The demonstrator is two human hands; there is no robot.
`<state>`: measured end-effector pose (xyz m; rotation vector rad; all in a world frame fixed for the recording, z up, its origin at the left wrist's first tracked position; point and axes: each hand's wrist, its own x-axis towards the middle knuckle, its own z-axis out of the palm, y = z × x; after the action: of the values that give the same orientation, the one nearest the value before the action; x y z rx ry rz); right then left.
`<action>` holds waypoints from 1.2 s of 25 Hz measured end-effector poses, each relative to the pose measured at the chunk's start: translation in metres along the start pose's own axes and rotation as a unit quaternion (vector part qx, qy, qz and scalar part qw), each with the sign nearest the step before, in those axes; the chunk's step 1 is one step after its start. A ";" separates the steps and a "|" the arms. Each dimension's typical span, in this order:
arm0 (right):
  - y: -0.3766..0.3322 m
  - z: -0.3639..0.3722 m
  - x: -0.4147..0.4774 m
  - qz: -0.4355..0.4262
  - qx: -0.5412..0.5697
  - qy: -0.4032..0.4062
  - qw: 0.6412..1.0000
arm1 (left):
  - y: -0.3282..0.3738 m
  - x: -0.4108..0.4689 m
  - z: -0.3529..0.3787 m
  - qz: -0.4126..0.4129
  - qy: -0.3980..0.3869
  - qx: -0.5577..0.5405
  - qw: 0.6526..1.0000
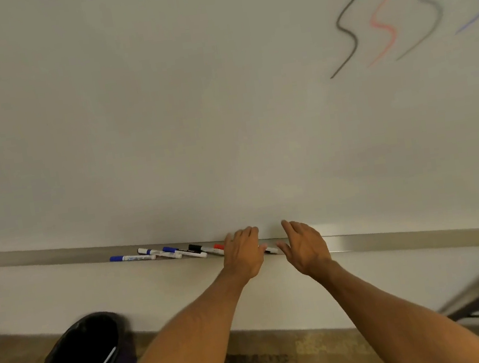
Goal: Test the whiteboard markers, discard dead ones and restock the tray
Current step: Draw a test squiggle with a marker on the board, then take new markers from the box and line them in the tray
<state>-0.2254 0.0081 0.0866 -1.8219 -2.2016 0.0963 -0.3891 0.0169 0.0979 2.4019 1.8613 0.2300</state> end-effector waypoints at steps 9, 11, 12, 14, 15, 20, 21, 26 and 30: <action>0.039 -0.043 -0.065 0.098 -0.050 0.057 0.992 | 0.078 0.001 -0.022 0.096 -0.023 -0.014 0.995; 0.054 -0.053 -0.079 0.127 -0.053 0.065 0.988 | 0.102 0.003 -0.021 0.119 -0.028 -0.014 0.992; 0.064 -0.058 -0.086 0.144 -0.055 0.067 0.986 | 0.117 0.005 -0.020 0.132 -0.031 -0.015 0.991; 0.090 -0.069 -0.102 0.177 -0.060 0.070 0.980 | 0.149 0.008 -0.018 0.159 -0.038 -0.018 0.986; 0.103 -0.076 -0.110 0.190 -0.065 0.072 0.977 | 0.166 0.009 -0.016 0.171 -0.042 -0.018 0.984; 0.181 -0.107 -0.154 0.248 -0.092 0.065 0.962 | 0.259 0.014 -0.002 0.229 -0.058 -0.012 0.972; 0.197 -0.112 -0.163 0.258 -0.098 0.061 0.959 | 0.278 0.016 0.002 0.239 -0.060 -0.011 0.969; 0.278 -0.141 -0.209 0.313 -0.113 0.054 0.942 | 0.376 0.025 0.023 0.293 -0.070 0.018 0.954; 0.327 -0.163 -0.244 0.360 -0.129 0.051 0.923 | 0.441 0.025 0.033 0.333 -0.073 0.025 0.940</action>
<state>0.1680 -0.1839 0.1260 -2.6282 -1.4194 -0.1486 0.0432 -0.0692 0.1401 2.9036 0.9477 0.0425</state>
